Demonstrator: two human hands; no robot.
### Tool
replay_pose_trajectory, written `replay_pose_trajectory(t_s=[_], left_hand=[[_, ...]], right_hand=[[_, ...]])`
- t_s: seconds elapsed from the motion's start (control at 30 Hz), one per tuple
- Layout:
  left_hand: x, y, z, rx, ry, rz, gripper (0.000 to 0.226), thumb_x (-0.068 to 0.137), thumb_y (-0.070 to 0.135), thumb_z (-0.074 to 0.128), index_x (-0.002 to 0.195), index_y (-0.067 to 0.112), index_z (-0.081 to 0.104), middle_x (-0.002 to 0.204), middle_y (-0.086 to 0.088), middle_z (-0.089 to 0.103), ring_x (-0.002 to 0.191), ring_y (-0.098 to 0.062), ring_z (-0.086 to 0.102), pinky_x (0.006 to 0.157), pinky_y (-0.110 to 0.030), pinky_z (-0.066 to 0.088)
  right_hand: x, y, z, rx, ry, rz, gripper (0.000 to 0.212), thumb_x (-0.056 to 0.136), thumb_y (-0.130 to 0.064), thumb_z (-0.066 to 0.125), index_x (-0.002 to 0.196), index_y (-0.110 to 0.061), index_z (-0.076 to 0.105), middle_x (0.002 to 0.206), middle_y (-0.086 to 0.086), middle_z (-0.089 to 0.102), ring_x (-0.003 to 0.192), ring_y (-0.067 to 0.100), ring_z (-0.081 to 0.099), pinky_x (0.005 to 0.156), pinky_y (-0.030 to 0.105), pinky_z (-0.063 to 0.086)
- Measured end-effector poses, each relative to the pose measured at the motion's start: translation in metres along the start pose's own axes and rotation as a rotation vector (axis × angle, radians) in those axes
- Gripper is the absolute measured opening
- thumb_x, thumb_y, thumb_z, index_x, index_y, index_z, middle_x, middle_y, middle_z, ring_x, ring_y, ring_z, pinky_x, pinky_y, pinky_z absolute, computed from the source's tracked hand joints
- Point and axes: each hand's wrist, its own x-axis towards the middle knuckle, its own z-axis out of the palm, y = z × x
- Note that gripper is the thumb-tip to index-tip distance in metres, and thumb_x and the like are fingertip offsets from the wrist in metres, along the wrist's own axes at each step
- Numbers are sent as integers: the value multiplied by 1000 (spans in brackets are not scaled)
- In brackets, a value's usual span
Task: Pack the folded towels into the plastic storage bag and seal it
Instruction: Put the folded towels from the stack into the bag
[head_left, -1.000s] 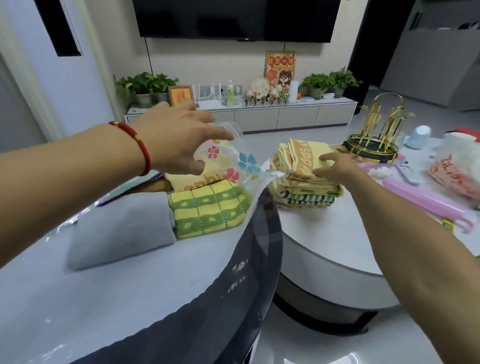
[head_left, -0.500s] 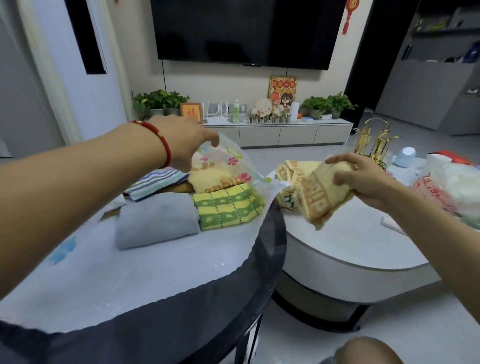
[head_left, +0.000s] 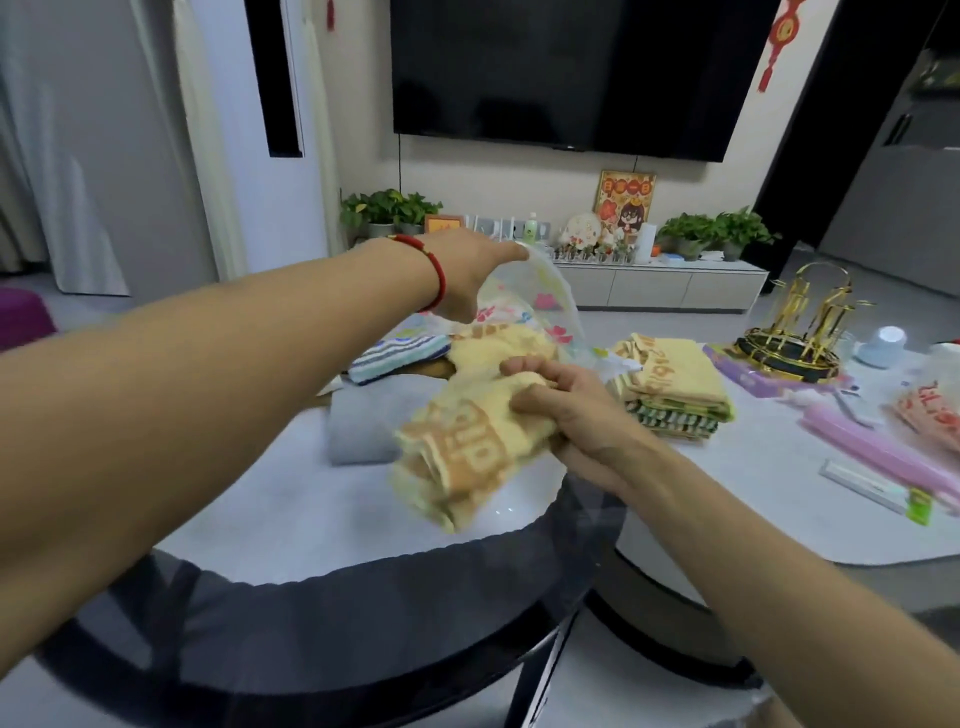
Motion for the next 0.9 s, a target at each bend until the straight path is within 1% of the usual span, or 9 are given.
replay_pose_trajectory(t_s=[0.13, 0.23, 0.37, 0.47, 0.5, 0.63, 0.73, 0.83, 0.9], left_hand=[[3, -6, -2, -40, -25, -12, 95, 77, 17, 72, 152, 39, 18, 144, -6, 47, 120, -30, 54, 88, -45, 55], [2, -6, -1, -42, -29, -2, 95, 77, 18, 73, 152, 40, 19, 147, -5, 45, 124, -29, 51, 94, -46, 52], [0, -2, 3, -24, -19, 20, 95, 78, 18, 74, 152, 39, 19, 152, -4, 41, 125, -28, 50, 96, -45, 51], [0, 2, 5, -3, -23, 28, 95, 79, 22, 74, 153, 37, 17, 150, -5, 43, 125, -29, 50, 98, -45, 49], [0, 3, 6, 6, -26, 30, 95, 80, 22, 73, 154, 37, 16, 149, -6, 44, 125, -30, 50, 99, -45, 49], [-1, 11, 7, 5, -33, 39, 91, 81, 24, 70, 153, 37, 16, 142, -9, 49, 120, -30, 52, 96, -46, 50], [-4, 14, 12, 31, 31, 60, 78, 85, 29, 66, 151, 38, 26, 136, -7, 52, 115, -29, 51, 93, -48, 50], [-6, 23, 23, 44, 149, 117, 64, 86, 33, 63, 145, 38, 39, 137, -3, 49, 115, -27, 43, 89, -48, 49], [-4, 30, 32, 51, 191, 151, 61, 86, 33, 63, 143, 37, 43, 136, -2, 50, 114, -26, 43, 86, -47, 49]], right_hand=[[63, 47, 12, 8, 497, -130, 30, 87, 2, 66, 102, -22, 76, 125, 13, 67, 106, 32, 69, 91, 52, 60], [74, 95, 14, -32, 708, 52, 39, 88, -11, 67, 123, -28, 67, 109, 3, 69, 89, 21, 69, 86, 43, 63], [74, 121, 12, -119, 715, 156, 60, 91, -15, 64, 148, -25, 51, 107, -6, 60, 90, 17, 65, 84, 30, 58], [74, 113, 7, -250, 794, -14, 61, 92, -13, 67, 150, -23, 50, 105, -12, 63, 82, 9, 64, 62, 7, 49], [76, 110, 7, -258, 795, -45, 62, 93, -11, 67, 152, -20, 49, 113, -9, 66, 85, 11, 64, 67, 5, 48], [74, 101, 12, -287, 619, 87, 69, 95, -10, 65, 158, -17, 39, 150, 9, 49, 124, 26, 56, 106, 36, 50], [57, 91, 9, -480, 502, 94, 64, 92, -16, 60, 154, -20, 44, 144, 9, 51, 124, 26, 56, 97, 38, 54], [24, 76, -7, -676, 479, 8, 50, 87, -28, 61, 136, -20, 63, 110, -2, 66, 94, 9, 65, 75, 29, 54], [-2, 66, -26, -891, 545, -167, 40, 85, -38, 57, 117, -22, 75, 103, -6, 69, 86, 9, 66, 75, 31, 52]])
